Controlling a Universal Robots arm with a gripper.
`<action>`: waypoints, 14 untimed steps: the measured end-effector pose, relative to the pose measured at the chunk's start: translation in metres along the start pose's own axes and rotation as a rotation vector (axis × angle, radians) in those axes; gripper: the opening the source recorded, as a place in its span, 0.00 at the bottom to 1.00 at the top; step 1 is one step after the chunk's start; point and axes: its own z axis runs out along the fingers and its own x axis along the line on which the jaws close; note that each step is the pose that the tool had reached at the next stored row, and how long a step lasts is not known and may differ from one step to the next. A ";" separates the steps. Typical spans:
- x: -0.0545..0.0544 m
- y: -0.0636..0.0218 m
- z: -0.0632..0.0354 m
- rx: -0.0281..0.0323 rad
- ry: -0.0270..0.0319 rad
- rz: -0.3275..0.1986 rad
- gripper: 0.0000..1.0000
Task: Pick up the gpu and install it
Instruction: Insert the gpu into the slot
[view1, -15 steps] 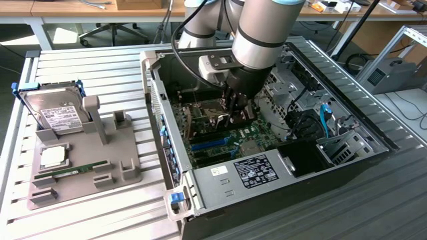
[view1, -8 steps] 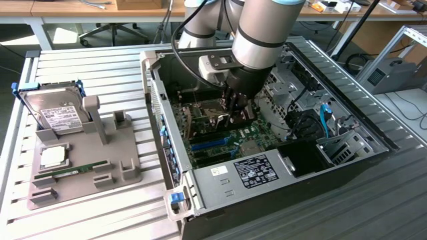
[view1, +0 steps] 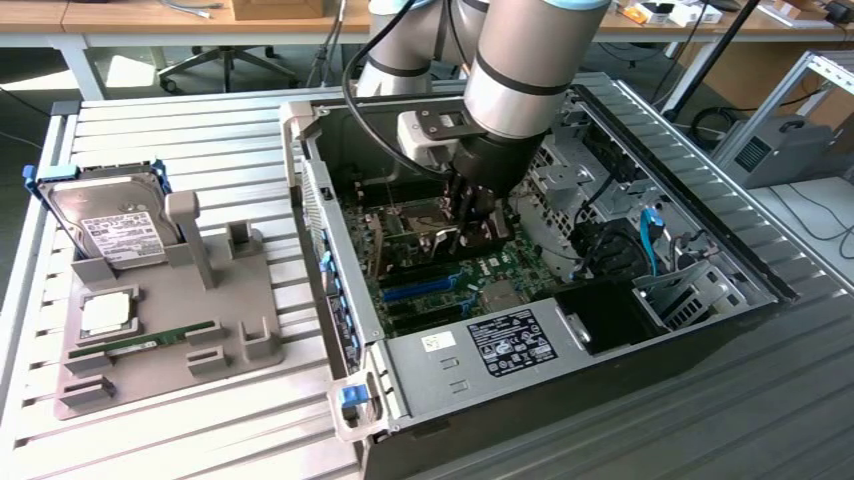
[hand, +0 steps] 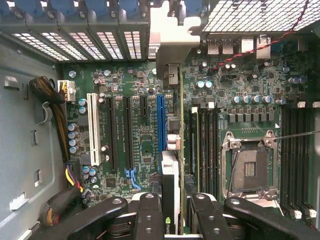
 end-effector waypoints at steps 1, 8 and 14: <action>0.000 0.0000 0.0000 0.0000 0.0000 0.000 0.27; 0.007 -0.0002 -0.0004 0.0000 0.0000 0.000 0.27; 0.008 -0.0001 -0.0003 0.0005 0.0002 0.010 0.27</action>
